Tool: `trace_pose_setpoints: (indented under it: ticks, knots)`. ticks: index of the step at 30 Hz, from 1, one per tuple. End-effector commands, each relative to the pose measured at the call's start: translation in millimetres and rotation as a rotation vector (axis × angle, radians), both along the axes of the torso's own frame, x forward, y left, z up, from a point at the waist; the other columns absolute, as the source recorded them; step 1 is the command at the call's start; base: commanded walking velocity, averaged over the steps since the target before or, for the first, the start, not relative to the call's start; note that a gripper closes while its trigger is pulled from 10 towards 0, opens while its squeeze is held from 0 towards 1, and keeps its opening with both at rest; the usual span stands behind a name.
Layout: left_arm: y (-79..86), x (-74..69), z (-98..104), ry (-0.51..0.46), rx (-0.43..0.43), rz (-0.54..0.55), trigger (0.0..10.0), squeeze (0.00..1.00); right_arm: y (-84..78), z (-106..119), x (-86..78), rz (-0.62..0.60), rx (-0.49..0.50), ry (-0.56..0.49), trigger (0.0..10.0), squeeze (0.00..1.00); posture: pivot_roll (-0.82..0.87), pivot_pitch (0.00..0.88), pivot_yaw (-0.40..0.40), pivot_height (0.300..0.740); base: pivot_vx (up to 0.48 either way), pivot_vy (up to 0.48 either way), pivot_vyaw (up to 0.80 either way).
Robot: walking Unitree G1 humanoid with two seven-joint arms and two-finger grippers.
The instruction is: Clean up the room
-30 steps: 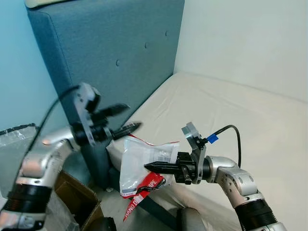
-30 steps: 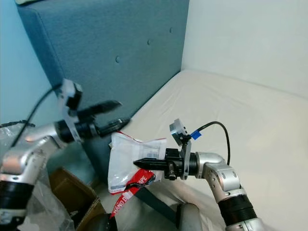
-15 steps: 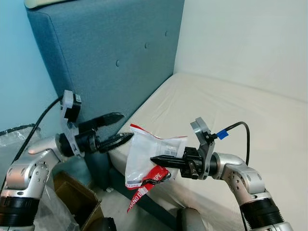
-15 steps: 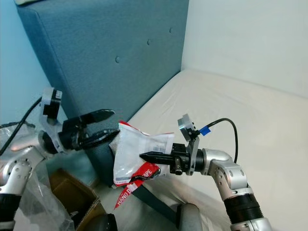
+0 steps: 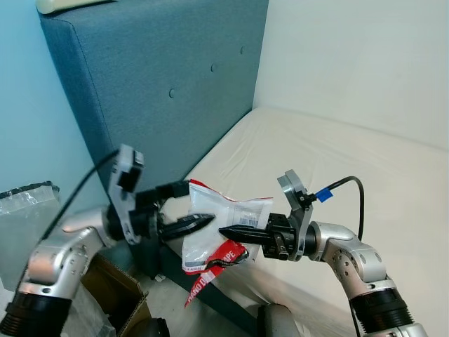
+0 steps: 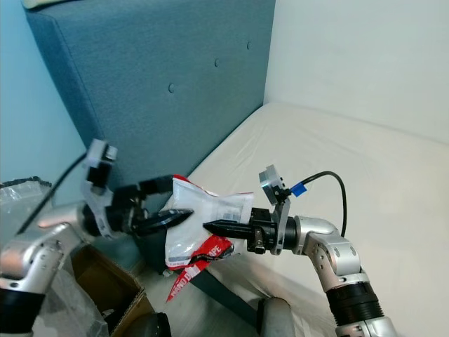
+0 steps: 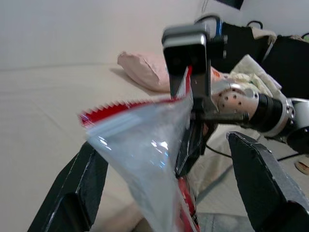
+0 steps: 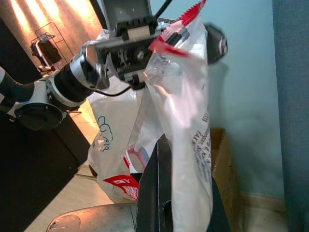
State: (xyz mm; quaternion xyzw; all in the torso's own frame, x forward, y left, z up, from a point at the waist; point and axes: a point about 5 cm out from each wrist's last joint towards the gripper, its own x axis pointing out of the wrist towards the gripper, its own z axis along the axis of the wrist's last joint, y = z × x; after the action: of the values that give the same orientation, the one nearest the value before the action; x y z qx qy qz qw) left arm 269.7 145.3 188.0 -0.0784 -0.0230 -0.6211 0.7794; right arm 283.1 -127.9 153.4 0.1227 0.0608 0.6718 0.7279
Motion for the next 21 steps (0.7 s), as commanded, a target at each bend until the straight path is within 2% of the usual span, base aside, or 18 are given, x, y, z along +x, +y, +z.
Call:
trace_pose_setpoints:
  ticks: [1,5,6,9,10,21]
  knots:
    - [-7.8,-4.0,-2.4,0.001,0.007,-0.027,10.0,0.0,0.0,6.1,0.7,-0.001,0.014,-0.019,0.0,0.0,-0.03,0.0,-0.025,0.562,0.0,0.0,0.0]
    - [-12.0,-2.9,-3.8,0.012,-0.006,-0.027,10.0,0.0,-0.1,5.9,1.2,-0.004,0.013,-0.02,0.0,0.0,-0.03,0.0,-0.025,0.562,0.0,0.0,0.0]
    - [-12.7,-2.1,-2.7,0.013,-0.019,-0.024,2.2,0.0,0.0,5.7,1.3,-0.005,0.012,-0.02,0.0,0.0,-0.03,0.0,-0.024,0.562,0.0,0.0,0.0]
    - [-13.1,-1.7,-1.8,0.012,-0.028,-0.022,2.2,0.0,0.0,5.7,1.3,-0.005,0.012,-0.02,0.0,0.0,-0.03,0.0,-0.024,0.562,0.0,0.0,0.0]
    - [-12.8,0.0,-0.9,0.01,-0.033,-0.009,0.0,0.0,0.2,5.4,1.2,-0.005,0.011,-0.02,0.0,0.0,-0.03,0.0,-0.023,0.562,0.0,0.0,0.0]
    - [-12.6,1.5,2.2,0.0,-0.053,0.0,0.0,0.0,1.9,2.7,0.5,-0.009,0.004,-0.018,0.0,0.0,-0.03,0.0,-0.021,0.562,0.0,0.0,0.0]
